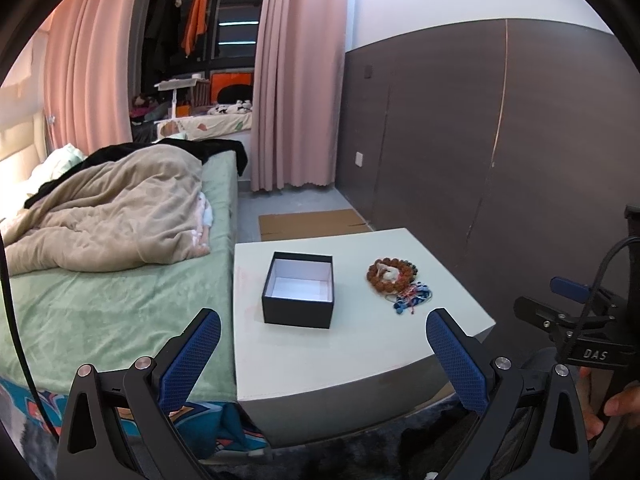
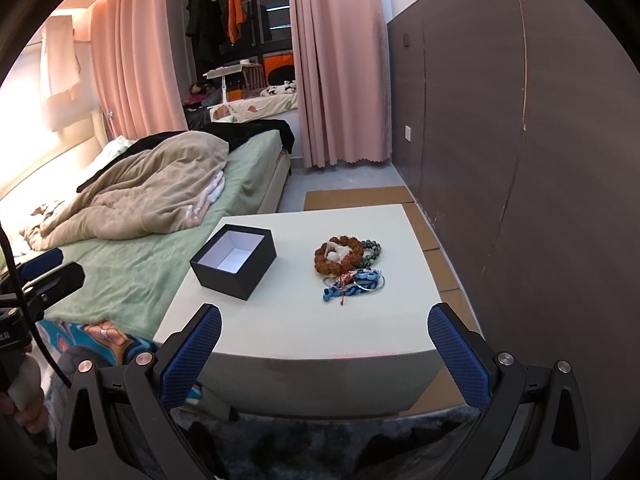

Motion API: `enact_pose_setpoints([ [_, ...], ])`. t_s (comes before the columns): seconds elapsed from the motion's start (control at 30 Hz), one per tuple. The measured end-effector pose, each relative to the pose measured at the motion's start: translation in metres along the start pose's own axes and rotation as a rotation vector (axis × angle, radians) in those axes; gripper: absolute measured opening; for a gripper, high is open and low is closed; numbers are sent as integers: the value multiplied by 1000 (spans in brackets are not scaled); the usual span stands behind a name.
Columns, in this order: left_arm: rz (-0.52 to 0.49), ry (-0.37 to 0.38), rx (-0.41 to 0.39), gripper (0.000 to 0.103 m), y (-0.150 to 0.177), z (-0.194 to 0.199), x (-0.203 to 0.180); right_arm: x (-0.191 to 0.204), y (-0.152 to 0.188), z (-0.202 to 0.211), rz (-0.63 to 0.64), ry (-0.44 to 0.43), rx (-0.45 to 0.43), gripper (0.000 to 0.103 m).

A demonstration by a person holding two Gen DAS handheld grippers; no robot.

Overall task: Organize jewelry
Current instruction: 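Move both tools toward the jewelry pile on the white table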

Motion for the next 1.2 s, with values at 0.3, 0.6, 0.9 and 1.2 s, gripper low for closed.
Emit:
enact_pose_setpoints([
  [0.3,2,16,-20,102,-2,6,3,-1,-2,7,-3,10,-21,103],
  [0.6,8,29,-28,102,-3,8,2,2,-4,12,8,15,-23,103],
  [0.9,-10,38,-48,102,0,17,-4,3,-3,20,12,31,-31,103],
  [1.2,-10,62,-68,102,3,22,0,3,-2,24,12,59,-49,103],
])
Point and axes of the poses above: each gripper's, at about its wrist camera, not at the fingertips, and z roughly against the way its jaws point, x to its left, y to its underside, the point moved 1 cm from there along -z, roughly the way its jaws point, and after that the axes turned 3 degrees about z, right-handed, at the moved point
